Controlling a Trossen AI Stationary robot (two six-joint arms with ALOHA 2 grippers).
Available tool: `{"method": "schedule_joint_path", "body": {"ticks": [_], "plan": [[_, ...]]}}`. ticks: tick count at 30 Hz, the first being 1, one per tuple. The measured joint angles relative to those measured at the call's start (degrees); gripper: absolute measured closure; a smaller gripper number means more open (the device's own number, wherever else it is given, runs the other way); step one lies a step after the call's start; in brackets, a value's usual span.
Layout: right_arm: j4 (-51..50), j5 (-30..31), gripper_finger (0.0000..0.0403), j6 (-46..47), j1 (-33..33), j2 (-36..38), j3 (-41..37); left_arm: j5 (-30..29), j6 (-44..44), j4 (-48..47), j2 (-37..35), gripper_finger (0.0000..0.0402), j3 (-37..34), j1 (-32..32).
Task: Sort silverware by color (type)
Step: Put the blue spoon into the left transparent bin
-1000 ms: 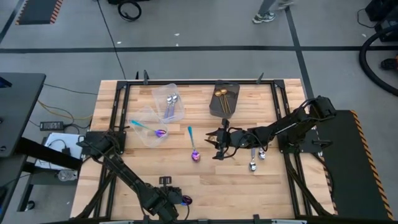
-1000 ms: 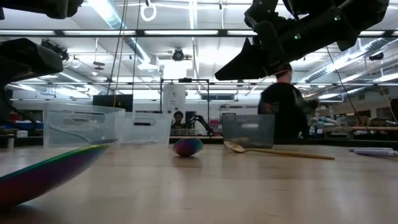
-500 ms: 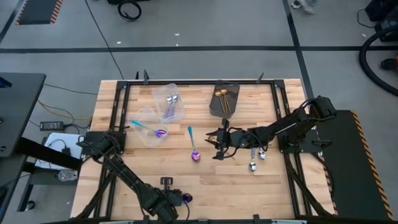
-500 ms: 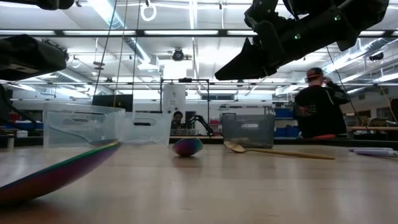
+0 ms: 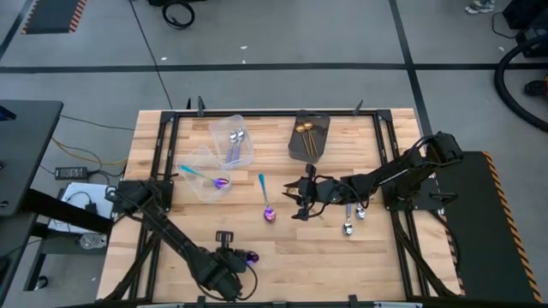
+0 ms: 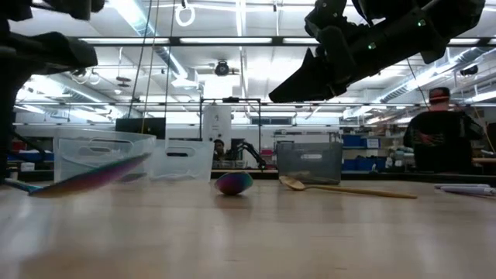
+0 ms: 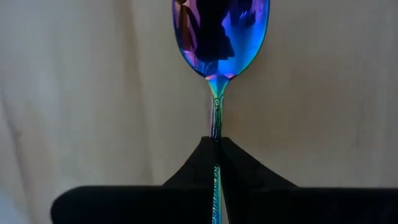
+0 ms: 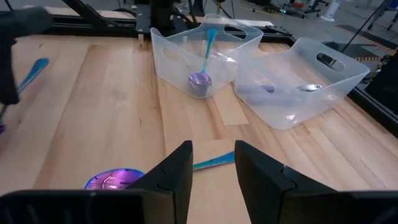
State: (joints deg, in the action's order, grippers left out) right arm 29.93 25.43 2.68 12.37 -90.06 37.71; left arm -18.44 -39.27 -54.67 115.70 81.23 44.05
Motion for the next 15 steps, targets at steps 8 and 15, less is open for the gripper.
{"method": "schedule_joint_path", "body": {"ticks": [8, 15], "plan": [[-1.00, 0.44, 0.0274, 0.36, 1.31, -0.02, 0.00, 0.00, 2.92, -3.86, -0.11, 0.0387, 0.00, -1.45], [-3.51, 1.99, 0.0274, 1.85, 1.87, -0.02, 0.00, -1.92, 5.43, -9.57, -3.50, 0.0387, 0.11, -2.38]]}}
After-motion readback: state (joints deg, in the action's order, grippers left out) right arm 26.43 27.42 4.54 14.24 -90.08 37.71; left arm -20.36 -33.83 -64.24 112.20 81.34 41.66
